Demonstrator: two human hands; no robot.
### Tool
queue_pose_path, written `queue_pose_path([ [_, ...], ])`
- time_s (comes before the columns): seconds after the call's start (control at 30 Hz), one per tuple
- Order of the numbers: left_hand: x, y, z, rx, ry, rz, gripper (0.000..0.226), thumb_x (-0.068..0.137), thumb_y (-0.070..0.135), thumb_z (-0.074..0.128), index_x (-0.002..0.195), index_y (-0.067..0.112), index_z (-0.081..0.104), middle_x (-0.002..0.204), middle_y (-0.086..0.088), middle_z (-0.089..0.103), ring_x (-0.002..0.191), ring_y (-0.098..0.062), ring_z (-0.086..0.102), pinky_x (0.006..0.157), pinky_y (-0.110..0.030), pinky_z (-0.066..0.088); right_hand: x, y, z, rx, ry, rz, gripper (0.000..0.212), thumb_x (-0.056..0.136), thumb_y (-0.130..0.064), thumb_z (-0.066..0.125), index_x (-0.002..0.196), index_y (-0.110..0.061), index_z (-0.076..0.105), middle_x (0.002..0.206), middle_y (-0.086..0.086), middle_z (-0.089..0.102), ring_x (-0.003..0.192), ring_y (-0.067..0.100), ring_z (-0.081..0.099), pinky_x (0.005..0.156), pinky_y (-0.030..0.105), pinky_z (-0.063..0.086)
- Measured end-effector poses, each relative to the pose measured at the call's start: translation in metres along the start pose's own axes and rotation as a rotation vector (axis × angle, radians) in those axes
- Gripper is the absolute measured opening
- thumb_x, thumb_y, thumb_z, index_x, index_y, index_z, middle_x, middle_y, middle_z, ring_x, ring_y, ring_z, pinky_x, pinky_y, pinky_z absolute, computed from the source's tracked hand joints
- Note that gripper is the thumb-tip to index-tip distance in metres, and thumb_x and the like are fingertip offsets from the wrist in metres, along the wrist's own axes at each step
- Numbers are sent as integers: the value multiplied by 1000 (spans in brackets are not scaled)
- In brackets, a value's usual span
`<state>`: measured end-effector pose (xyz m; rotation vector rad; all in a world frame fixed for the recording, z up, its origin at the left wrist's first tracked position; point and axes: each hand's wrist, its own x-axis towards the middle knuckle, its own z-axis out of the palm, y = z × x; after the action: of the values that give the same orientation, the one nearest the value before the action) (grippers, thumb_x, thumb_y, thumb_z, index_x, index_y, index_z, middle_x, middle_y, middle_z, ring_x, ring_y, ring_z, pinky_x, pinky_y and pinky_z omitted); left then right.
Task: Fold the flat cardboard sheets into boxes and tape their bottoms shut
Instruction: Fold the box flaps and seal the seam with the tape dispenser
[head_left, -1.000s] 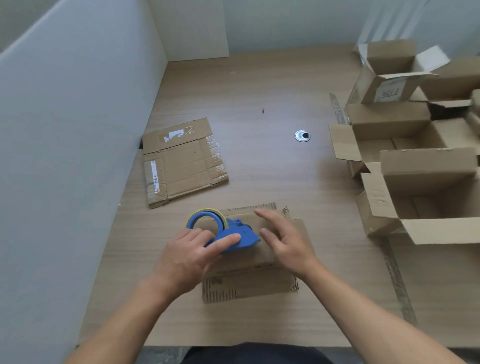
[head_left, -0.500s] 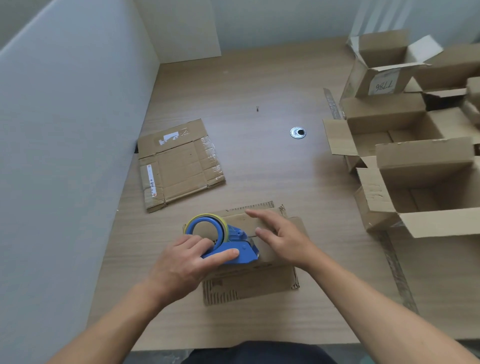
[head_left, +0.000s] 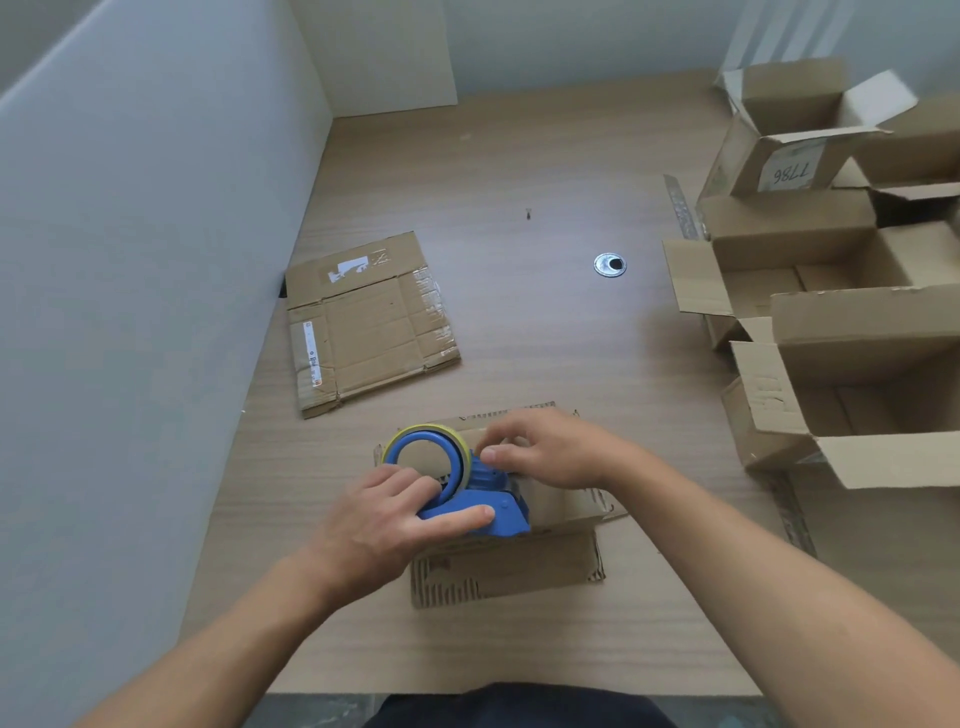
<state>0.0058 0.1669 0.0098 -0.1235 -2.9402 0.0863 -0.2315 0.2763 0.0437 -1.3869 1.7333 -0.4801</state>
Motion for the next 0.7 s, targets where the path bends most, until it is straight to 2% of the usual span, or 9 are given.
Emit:
queue_pose_path([
  [0.1,-3,3,1,10,6,2,86,74,-9,51,144,39,37,82,-1,55,68,-21,47,66,-35,50,1,-5,0,-73,-7,32,17,92,-49,60,95,-34,66,84,-22,58,89,7,56,76,31,44],
  [0.23,-5,4,4,17,9,4,81,79,-9,46,142,40,39,82,-2,54,68,-22,46,66,-37,50,3,-16,8,-120,32,106,27,88,-56,61,81,-30,59,81,-12,59,82,11,56,65,30,44],
  [0.33,-5,6,4,17,18,-4,74,86,-7,39,142,41,39,82,-2,55,68,-23,48,66,-37,50,5,-28,12,-173,55,146,24,88,-47,62,82,-24,62,80,-5,61,79,14,57,60,29,43],
  [0.47,-4,7,4,19,29,-1,66,95,-4,23,142,40,39,82,-2,55,68,-22,48,66,-37,50,4,-39,9,-182,38,189,15,87,-28,61,90,-16,70,85,2,68,79,20,63,67,35,55],
  [0.53,-1,8,4,23,30,-1,66,95,-4,21,142,40,38,82,-2,53,67,-22,46,65,-37,50,4,-45,8,-305,37,171,13,85,-22,59,83,-14,68,83,4,66,76,23,62,69,40,58],
  [0.63,2,7,4,13,34,-3,64,95,-3,23,140,39,41,81,-1,50,67,-20,43,64,-36,49,5,-54,12,-514,81,123,9,86,-20,56,80,-14,55,92,0,51,83,23,52,77,42,51],
  [0.7,3,6,3,7,36,-7,63,95,-2,27,139,39,42,81,0,49,66,-20,42,64,-35,48,7,-57,13,-556,93,97,8,87,-20,56,82,-17,51,96,-1,49,86,22,47,79,43,47],
])
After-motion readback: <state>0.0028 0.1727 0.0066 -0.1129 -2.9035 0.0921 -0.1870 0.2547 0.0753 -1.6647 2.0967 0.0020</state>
